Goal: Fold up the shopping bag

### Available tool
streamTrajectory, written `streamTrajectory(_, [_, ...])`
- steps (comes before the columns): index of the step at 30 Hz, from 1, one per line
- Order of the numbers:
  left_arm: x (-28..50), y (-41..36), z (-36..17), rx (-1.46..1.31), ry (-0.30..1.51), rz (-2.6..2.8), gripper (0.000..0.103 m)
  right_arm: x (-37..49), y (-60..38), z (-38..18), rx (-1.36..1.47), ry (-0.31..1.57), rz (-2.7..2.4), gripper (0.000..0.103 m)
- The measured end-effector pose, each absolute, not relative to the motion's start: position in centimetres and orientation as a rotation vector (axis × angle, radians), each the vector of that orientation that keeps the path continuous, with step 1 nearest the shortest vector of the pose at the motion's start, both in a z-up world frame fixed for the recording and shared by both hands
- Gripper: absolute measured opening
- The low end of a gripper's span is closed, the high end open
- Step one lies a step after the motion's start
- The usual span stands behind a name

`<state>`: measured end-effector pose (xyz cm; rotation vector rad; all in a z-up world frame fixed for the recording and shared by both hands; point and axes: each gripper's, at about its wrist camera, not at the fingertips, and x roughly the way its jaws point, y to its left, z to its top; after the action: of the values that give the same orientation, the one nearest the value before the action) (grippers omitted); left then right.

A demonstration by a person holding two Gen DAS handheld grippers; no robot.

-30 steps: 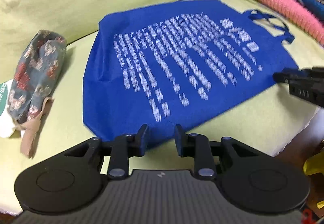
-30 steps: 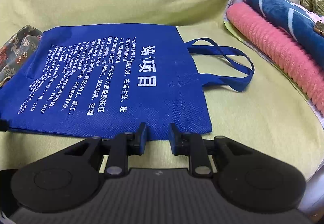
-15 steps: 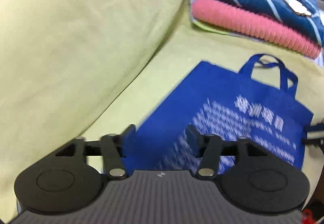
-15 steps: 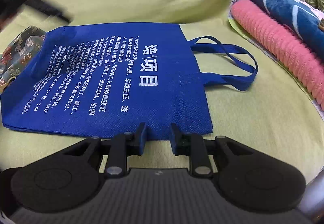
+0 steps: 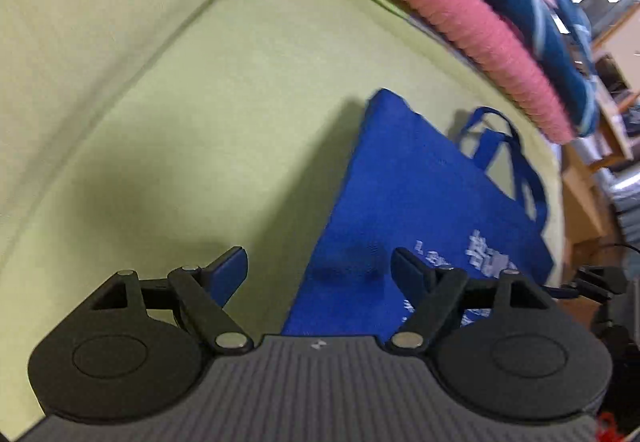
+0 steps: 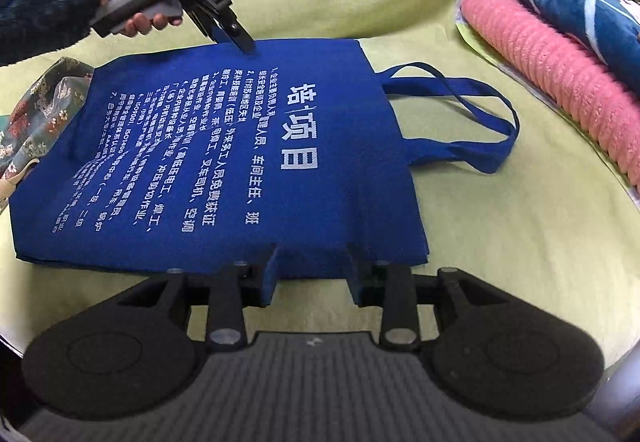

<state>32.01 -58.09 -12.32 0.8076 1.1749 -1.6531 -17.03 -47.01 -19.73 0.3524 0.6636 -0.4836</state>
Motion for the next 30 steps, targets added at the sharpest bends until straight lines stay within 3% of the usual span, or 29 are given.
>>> streamTrajectory(1, [31.9,-57.9,-12.2,0.802,1.174,-1.683,0.048,-17.0,-47.0,-19.7,0.352,0.665,-0.484,0.035])
streamTrajectory(2, [31.7,-57.6,-11.9,0.798,1.168,-1.715,0.011,-17.0,-46.9,-19.7,0.351,0.667,-0.485,0.035])
streamTrajectory(3, [31.3,-57.3,-11.5,0.808,1.142,-1.735,0.0,-16.9,-46.9,-19.7,0.35,0.668,-0.485,0.035])
streamTrajectory(9, [25.0,-52.4,-6.0,0.924,0.736,-1.801,0.0,-16.6,-46.8,-19.7,0.345,0.678,-0.49,0.032])
streamTrajectory(13, [17.8,-47.0,-3.1,1.016,0.424,-1.822,0.0,-17.1,-47.8,-19.7,0.395,0.659,-0.525,0.015])
streamTrajectory(16, [10.7,-42.6,-3.9,1.131,0.253,-1.849,0.0,-18.0,-49.1,-20.0,0.496,0.626,-0.544,0.0])
streamTrajectory(22, [1.3,-37.2,-11.5,1.323,0.155,-1.806,0.0,-19.5,-50.9,-20.8,0.65,0.561,-0.522,0.0])
streamTrajectory(30, [-1.1,-36.6,-15.9,1.358,0.154,-1.641,0.003,-19.5,-50.7,-21.1,0.613,0.545,-0.499,0.0])
